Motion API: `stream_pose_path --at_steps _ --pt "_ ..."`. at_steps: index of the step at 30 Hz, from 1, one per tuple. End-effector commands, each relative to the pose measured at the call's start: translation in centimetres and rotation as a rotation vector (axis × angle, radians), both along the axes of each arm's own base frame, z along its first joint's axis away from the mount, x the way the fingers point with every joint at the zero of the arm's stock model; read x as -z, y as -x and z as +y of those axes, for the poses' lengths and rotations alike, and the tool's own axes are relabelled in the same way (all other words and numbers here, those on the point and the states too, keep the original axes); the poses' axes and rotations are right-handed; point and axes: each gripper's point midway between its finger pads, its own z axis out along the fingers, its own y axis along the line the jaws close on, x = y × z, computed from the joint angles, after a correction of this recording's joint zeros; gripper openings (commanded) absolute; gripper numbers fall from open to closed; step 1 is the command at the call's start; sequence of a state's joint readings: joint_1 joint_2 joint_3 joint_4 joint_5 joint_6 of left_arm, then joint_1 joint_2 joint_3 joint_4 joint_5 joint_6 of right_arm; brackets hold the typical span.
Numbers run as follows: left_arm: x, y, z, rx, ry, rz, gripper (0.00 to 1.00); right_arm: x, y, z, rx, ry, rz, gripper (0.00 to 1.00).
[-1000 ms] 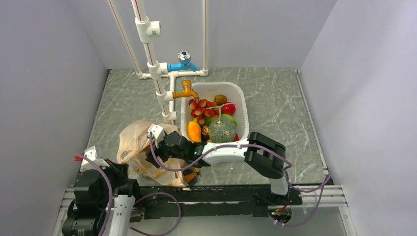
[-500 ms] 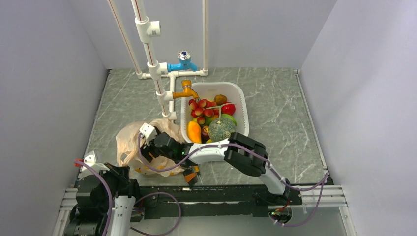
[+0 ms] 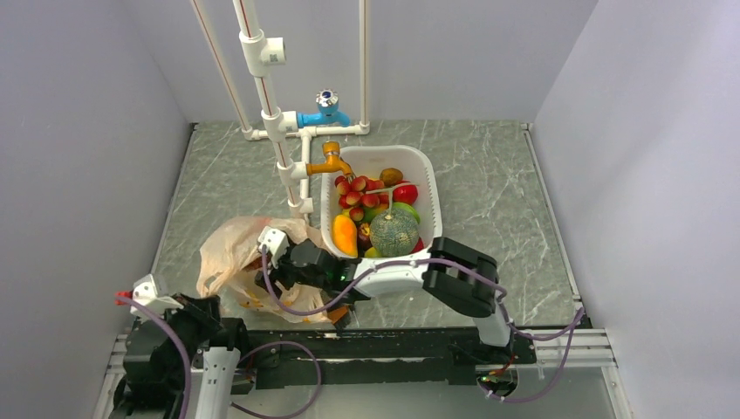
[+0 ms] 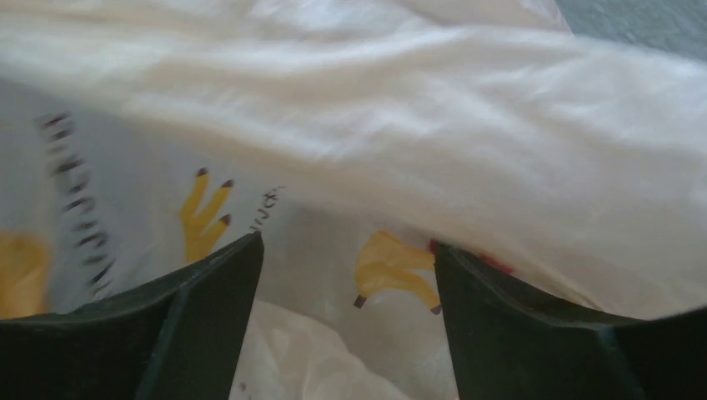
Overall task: Take the fake fruits out of the plastic bag
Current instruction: Adjust the plastic bag at the center of the board.
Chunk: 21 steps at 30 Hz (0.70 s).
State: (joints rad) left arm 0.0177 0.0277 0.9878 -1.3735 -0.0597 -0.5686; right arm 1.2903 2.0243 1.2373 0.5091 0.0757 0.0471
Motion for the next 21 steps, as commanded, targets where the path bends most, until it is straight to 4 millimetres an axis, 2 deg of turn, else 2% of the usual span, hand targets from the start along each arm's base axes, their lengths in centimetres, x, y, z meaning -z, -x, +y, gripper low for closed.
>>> stream_pose_path --at_steps 1,4,6,8,9,11,14,16,19,21 --pt "-3.7 0.0 1.8 -0.067 -0.082 -0.026 0.27 -5.1 4.3 0.3 -0.193 -0.135 0.095 0.82" --pt "-6.0 -0.3 1.8 -0.043 -0.115 -0.021 0.55 -6.3 6.2 0.5 -0.297 -0.163 0.135 0.86" --pt "-7.0 -0.5 1.5 -0.002 -0.139 0.005 0.77 -7.3 7.3 1.1 -0.365 -0.175 0.154 0.86" --pt "-7.4 -0.7 1.5 0.005 -0.142 0.072 0.87 -7.2 8.2 1.6 -0.419 -0.164 0.175 0.85" --pt "-7.4 -0.7 1.6 -0.01 -0.129 0.1 0.9 -7.7 8.3 2.1 -0.433 -0.176 0.179 0.82" --pt "-7.3 -0.5 1.7 -0.047 -0.085 0.12 0.92 -7.8 8.1 2.9 -0.424 -0.179 0.201 0.68" --pt "-6.8 -0.5 1.7 -0.081 -0.043 0.065 0.92 -8.2 7.3 4.6 -0.396 -0.172 0.222 0.58" --pt "-5.9 -0.5 1.7 -0.084 -0.042 0.033 0.91 -7.8 7.2 5.7 -0.412 -0.159 0.27 0.47" --pt "-4.8 0.3 2.9 -0.146 -0.064 0.016 0.89 -6.8 8.0 6.4 -0.479 -0.2 0.366 0.47" --pt "-3.8 0.1 3.5 -0.188 -0.063 0.023 0.92 -5.7 8.3 6.7 -0.497 -0.193 0.397 0.49"
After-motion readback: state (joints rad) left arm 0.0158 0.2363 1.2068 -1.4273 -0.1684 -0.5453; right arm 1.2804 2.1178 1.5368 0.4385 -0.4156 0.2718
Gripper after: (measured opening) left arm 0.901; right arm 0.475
